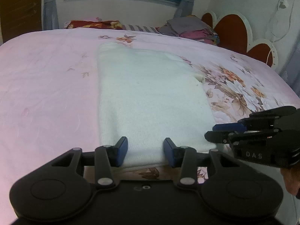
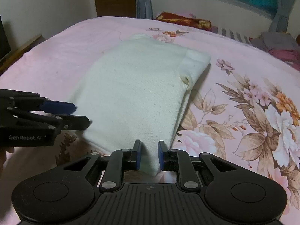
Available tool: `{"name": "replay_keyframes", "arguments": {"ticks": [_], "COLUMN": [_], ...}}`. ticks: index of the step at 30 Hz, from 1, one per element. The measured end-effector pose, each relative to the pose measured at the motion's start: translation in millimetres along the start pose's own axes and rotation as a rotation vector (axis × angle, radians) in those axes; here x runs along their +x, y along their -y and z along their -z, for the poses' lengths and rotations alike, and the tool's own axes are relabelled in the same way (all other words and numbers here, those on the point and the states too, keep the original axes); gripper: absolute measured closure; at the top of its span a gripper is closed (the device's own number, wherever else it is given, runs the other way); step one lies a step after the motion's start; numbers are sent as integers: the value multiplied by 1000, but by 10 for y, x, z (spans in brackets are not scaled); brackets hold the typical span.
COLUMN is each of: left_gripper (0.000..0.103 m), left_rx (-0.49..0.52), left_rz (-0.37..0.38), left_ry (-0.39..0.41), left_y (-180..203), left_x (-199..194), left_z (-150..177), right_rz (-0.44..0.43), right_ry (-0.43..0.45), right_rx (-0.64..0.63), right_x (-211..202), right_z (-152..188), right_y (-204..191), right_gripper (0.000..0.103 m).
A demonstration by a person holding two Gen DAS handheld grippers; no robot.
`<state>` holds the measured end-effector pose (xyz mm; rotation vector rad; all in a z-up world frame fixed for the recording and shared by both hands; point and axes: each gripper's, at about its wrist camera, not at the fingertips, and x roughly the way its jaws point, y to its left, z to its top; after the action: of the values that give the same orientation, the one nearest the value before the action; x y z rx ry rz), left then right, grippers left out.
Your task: Fold small clothes
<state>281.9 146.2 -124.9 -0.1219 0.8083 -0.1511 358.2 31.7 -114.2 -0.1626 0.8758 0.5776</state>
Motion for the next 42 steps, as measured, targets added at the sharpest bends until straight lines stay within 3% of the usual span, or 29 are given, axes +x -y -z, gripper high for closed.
{"name": "replay_keyframes", "arguments": {"ticks": [6, 10, 11, 12, 13, 14, 18, 25, 32, 42], "left_gripper": [62, 52, 31, 15, 3, 0, 0, 0, 0, 1], "left_rx": [-3, -5, -6, -8, -8, -2, -29, 6, 19, 5], "left_rz": [-20, -25, -27, -46, -82, -107, -109, -100, -76, -61], "left_ry": [12, 37, 48, 74, 109, 140, 117, 181, 211, 253], "left_y": [92, 188, 223, 271, 326, 375, 526, 872, 1168, 1347], "left_x": [-211, -479, -550, -649, -746, -825, -1059, -1692, -2225, -2651], "left_z": [78, 247, 283, 325, 370, 402, 460, 657, 981, 1318], "right_rz": [0, -13, -5, 6, 16, 31, 64, 149, 163, 190], "right_ry": [10, 48, 56, 64, 78, 102, 120, 188, 219, 261], "right_rx": [59, 172, 190, 207, 223, 235, 256, 301, 331, 321], "right_x": [-138, -463, -546, -631, -722, -822, -1167, -1917, -2483, -3042], "right_z": [36, 232, 288, 343, 390, 437, 605, 911, 1204, 1643], "right_y": [38, 156, 180, 203, 213, 217, 193, -47, -362, -690], "right_gripper": [85, 81, 73, 47, 11, 0, 0, 0, 0, 0]}}
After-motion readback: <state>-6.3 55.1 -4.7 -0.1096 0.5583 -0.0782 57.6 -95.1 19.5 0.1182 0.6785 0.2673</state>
